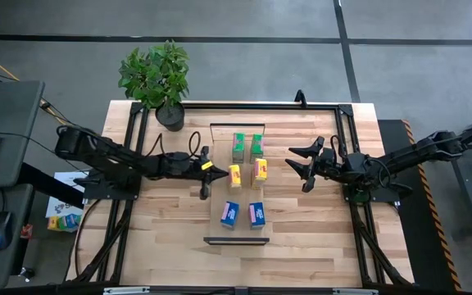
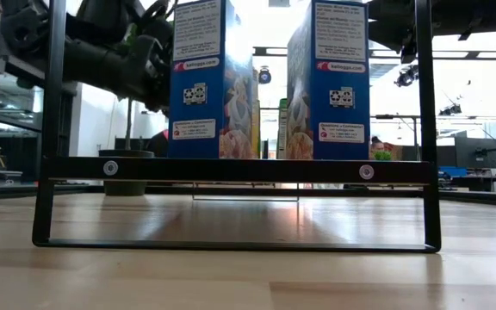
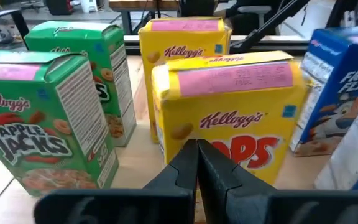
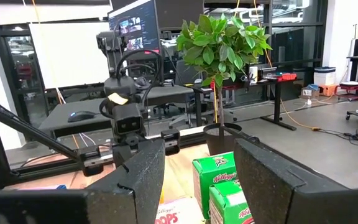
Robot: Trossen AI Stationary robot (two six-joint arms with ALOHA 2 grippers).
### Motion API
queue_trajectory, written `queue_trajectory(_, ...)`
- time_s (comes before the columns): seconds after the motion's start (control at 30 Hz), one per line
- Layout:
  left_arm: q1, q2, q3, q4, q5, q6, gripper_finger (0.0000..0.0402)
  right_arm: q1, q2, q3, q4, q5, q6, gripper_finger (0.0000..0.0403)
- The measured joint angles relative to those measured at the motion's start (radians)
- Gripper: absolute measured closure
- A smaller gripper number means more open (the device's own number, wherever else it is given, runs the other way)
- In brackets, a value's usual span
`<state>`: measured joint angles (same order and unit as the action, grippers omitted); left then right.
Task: Stack cereal on shelf
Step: Put the yellow cereal box aligned with the other yellow cereal box on the shelf, then return to Home Position
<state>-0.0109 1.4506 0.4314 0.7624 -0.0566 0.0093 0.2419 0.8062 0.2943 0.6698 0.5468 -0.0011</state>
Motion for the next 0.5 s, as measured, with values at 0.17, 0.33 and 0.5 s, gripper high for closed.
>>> queue_trajectory(0.17,0.021,0.048,0.023,-0.006,-0.052,0.010,0.0401,0.000,0.000,0.000,0.000,0.000,0.001,0.0217)
queue_trajectory(0.33,0.032,0.019,0.026,-0.040,-0.070,0.026,0.0401,0.000,0.000,0.000,0.000,0.000,0.000,0.0217)
queue_trajectory(0.5,0.019,-0.147,0.026,-0.225,-0.069,0.052,0.0401,0.000,0.000,0.000,0.000,-0.007,-0.023,0.0217)
